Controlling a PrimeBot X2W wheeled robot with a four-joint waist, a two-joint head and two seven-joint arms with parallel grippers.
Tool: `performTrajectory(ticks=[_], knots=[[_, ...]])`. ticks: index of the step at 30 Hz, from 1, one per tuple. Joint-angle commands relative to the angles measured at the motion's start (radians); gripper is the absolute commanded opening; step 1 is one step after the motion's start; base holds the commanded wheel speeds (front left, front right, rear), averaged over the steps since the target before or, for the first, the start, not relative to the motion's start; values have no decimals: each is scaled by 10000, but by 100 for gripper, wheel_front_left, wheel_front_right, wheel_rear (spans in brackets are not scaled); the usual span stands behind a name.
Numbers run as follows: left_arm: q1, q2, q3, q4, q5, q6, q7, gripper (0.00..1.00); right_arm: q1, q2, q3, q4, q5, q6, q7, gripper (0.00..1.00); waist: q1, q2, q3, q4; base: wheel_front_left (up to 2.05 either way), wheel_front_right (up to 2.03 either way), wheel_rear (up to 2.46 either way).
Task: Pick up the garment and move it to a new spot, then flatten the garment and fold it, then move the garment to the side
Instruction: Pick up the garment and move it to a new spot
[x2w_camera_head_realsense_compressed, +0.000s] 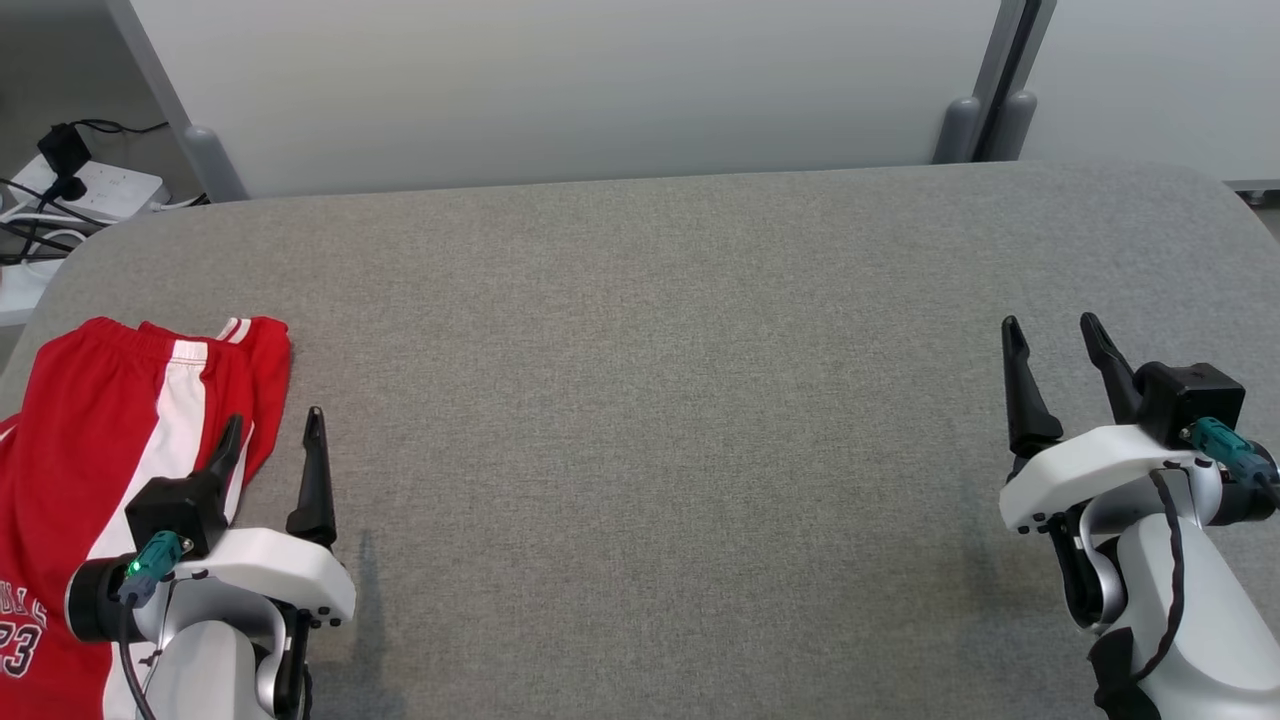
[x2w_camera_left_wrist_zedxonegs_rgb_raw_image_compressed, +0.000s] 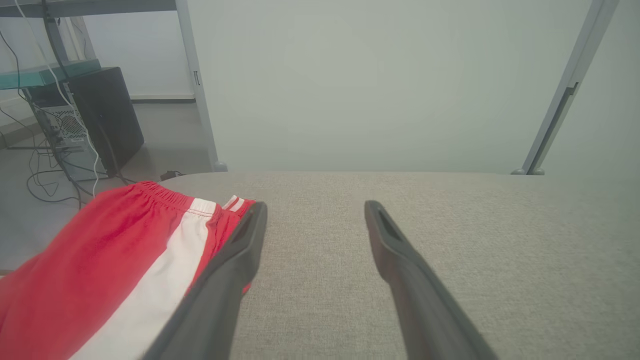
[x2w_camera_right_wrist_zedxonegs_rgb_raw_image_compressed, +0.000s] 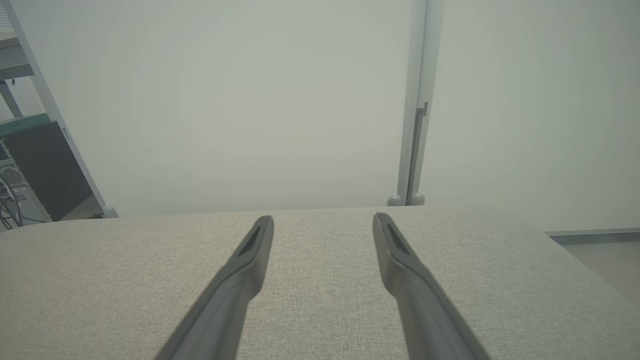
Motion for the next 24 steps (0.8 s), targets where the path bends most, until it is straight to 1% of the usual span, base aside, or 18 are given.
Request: performTrajectory(ticks=[1, 7, 12, 16, 24], knots=[[-537, 259, 337, -189, -49, -38, -132, 100, -275, -23, 218, -213, -110, 71, -136, 100, 0, 0, 1, 14, 0, 0, 0], [-545, 190, 426, -163, -15, -45, -132, 100, -283, 0, 373, -213, -108, 71, -136, 100, 0, 0, -3, 122, 0, 0, 0], [-529, 128, 507, -183, -12, 0, -132, 100, -307, 13, 750, -249, -3, 71, -136, 100, 0, 0, 30, 592, 0, 0, 0], [-477, 91, 632, -218, -59, 23, -132, 100, -335, 38, 1122, -294, 98, 71, -136, 100, 0, 0, 74, 1276, 0, 0, 0], [-325, 35, 830, -220, -119, 22, -132, 100, -474, 1, 1787, -94, 321, 71, -136, 100, 0, 0, 178, 3019, 0, 0, 0]])
